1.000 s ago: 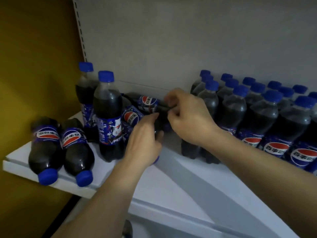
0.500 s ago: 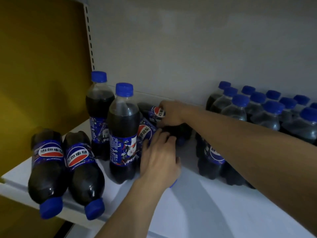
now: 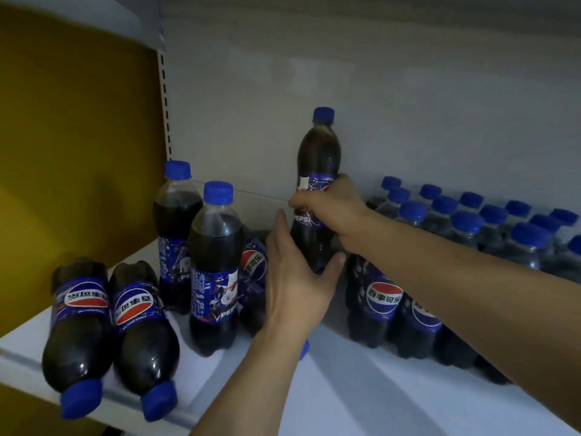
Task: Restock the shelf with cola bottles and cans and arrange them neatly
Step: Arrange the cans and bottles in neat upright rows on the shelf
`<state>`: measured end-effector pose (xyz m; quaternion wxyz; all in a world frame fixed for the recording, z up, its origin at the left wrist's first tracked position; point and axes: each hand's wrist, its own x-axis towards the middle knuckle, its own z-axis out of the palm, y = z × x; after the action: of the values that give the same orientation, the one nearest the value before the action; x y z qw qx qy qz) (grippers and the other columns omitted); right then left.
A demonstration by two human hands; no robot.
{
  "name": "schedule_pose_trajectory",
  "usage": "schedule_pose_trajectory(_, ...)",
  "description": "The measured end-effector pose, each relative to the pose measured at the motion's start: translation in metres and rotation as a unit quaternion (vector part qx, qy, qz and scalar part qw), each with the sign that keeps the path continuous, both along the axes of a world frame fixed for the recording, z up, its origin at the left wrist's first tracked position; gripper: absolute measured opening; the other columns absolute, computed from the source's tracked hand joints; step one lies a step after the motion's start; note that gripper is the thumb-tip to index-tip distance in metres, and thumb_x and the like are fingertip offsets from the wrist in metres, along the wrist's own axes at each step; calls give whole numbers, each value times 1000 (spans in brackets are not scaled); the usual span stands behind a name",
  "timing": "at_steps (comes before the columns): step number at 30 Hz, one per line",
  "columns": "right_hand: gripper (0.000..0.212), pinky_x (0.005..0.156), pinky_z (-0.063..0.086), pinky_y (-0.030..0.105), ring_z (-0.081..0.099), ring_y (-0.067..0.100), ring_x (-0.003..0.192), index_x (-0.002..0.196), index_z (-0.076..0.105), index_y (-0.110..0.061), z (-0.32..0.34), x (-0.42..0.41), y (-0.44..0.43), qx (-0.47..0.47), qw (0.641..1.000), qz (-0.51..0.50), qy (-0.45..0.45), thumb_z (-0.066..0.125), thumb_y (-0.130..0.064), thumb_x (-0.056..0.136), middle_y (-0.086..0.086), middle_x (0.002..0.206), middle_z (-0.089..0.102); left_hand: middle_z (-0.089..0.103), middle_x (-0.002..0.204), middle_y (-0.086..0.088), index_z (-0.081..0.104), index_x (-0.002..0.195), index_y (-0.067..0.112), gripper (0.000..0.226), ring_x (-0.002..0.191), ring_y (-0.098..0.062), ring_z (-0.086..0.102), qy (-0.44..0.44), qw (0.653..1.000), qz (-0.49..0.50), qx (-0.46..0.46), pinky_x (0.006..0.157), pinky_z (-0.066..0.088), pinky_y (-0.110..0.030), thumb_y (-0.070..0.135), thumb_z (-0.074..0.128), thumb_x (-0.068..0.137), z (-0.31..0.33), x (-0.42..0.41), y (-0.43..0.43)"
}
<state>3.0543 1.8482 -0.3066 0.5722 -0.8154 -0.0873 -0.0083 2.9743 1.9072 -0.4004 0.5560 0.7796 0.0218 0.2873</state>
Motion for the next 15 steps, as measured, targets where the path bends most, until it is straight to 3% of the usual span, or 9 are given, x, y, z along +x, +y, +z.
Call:
schedule_pose_trajectory(3, 60, 70, 55, 29, 70, 18, 88, 124, 54, -15, 9, -22, -8, -11, 998, 54, -16, 84, -40, 78, 7, 103, 70, 64, 120, 14, 42, 141, 34, 78, 107, -4, 64, -32, 996, -4, -80, 91, 57, -37, 33, 85, 75, 2, 4, -6)
schedule_pose_trajectory(6, 54, 83, 54, 34, 67, 18, 99, 135, 48, -18, 22, -31, -14, 70, 996, 53, -2, 43, -60, 100, 6, 112, 67, 69, 101, 11, 52, 125, 33, 62, 86, -2, 68, -39, 988, -6, -146, 76, 59, -35, 28, 85, 73, 5, 6, -9)
schedule_pose_trajectory(8, 54, 93, 52, 40, 62, 23, 108, 139, 46, -17, 25, -20, -13, 108, 994, -1, 13, 29, -56, 105, 10, 120, 63, 68, 90, 7, 54, 114, 35, 54, 74, -7, 67, -32, 984, 0, -175, 67, 58, -34, 23, 84, 71, 5, 9, -7)
schedule_pose_trajectory(10, 47, 94, 49, 39, 58, 21, 102, 139, 47, -11, 20, -5, -6, 106, 992, -60, 31, 33, -43, 108, 11, 118, 60, 67, 87, 4, 53, 110, 35, 52, 71, -14, 67, -21, 983, 4, -185, 64, 59, -37, 21, 83, 70, 1, 12, -4)
schedule_pose_trajectory(13, 40, 80, 43, 32, 57, 27, 103, 136, 52, -1, 2, 30, 2, 10, 991, -127, 46, 45, -21, 103, 16, 128, 61, 68, 91, 1, 52, 113, 38, 53, 74, -18, 69, -6, 984, 7, -175, 65, 60, -40, 25, 83, 72, -8, 16, 4)
schedule_pose_trajectory(15, 39, 88, 45, 33, 58, 30, 121, 135, 56, -1, -13, 52, 7, -148, 978, -143, 38, 47, -21, 103, 15, 137, 59, 68, 92, 0, 51, 113, 40, 53, 77, -20, 69, -2, 984, 8, -177, 67, 61, -44, 30, 82, 72, -13, 18, 9)
